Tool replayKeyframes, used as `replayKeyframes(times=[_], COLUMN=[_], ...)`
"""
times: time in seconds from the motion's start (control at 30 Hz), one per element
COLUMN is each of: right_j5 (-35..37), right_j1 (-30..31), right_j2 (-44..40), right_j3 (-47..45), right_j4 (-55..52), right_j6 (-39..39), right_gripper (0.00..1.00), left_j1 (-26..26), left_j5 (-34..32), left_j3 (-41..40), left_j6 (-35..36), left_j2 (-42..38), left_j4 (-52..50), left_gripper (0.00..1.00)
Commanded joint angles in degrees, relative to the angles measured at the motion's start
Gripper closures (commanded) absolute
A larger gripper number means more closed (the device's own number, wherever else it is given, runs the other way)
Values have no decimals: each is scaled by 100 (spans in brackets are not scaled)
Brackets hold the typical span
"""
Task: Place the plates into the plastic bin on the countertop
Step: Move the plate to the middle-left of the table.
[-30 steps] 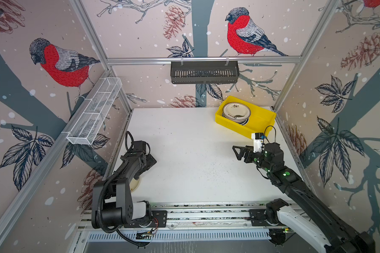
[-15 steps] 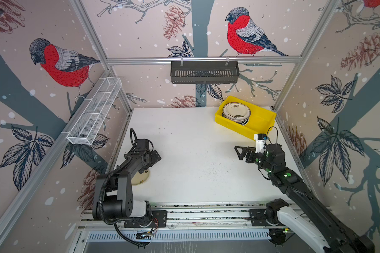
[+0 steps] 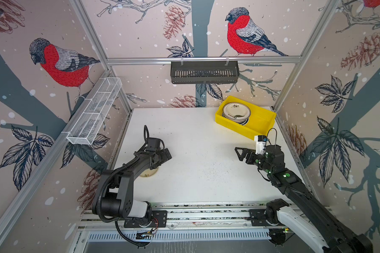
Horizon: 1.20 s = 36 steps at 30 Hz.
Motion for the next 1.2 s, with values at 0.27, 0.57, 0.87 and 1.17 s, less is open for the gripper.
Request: replayKeyframes(times=[0.27,0.57,0.87,1.17], right_j5=[-14,-130,-191,-130], right_j1=[-18,-14,-13,-22], right_j2=[-56,-105,-351,-509], right_j3=[-43,-45,-122,-7], right_j4=[55,-41,-235,-657], right_j6=[88,171,273,79], right_gripper=[0,1,1,1], left_j1=[-1459,-2524,-2275,-451], left_j5=[191,447,-2037,-2135], left_j3=[989,1571,1650,1220], left_j6=[-218,-223,-916,-476], left_j2=[547,819,121,-126], left_j4=[-36,112,-1096,-1038], left_gripper=[3,3,3,3])
